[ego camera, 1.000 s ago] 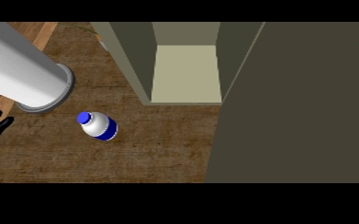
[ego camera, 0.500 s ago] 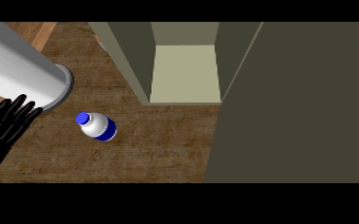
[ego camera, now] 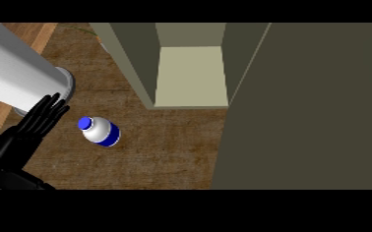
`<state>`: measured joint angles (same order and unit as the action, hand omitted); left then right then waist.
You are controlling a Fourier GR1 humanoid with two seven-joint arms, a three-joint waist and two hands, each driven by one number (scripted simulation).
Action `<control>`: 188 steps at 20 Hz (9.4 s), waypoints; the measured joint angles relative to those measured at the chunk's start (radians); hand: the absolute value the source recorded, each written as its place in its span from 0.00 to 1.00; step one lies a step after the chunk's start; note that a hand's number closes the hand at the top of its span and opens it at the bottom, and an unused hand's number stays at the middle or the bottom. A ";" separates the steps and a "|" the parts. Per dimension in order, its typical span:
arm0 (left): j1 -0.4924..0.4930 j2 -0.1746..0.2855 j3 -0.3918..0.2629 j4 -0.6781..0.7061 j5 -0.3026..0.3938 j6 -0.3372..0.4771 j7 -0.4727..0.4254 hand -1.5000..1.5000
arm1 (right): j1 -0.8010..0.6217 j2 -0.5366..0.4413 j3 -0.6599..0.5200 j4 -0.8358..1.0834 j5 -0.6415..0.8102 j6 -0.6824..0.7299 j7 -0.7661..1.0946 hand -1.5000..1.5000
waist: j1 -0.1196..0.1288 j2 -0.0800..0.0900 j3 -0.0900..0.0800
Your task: Pick up the bottled water, place it into the cabinet and close the cabinet
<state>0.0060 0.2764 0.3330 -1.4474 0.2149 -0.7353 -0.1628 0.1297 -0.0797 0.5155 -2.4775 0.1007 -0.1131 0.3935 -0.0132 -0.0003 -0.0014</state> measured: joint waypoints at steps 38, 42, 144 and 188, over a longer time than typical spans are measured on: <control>-0.422 -0.002 -0.088 1.074 -0.343 0.281 -0.688 1.00 | -0.036 -0.107 0.066 0.005 0.004 -0.118 -0.023 0.00 | -0.020 0.005 -0.003; -0.452 -0.015 -0.105 1.096 -0.343 0.264 -0.696 1.00 | -0.040 -0.118 0.055 0.013 -0.001 -0.119 -0.031 0.00 | -0.021 0.006 -0.002; -1.165 -0.272 -0.538 1.334 0.317 1.251 -0.527 0.00 | 0.182 -0.248 -0.009 -0.004 -0.103 -0.063 -0.293 0.00 | -0.065 0.025 0.000; -0.133 0.004 -0.792 -0.075 0.341 1.013 -0.286 1.00 | 0.022 -0.272 0.202 0.003 -0.066 -0.008 0.022 1.00 | 0.029 -0.004 0.002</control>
<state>-0.1271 0.2807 -0.4589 -1.5225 0.5560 0.2775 -0.4484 0.1522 -0.3513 0.7174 -2.4746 0.0352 -0.1212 0.4160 0.0155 -0.0039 0.0009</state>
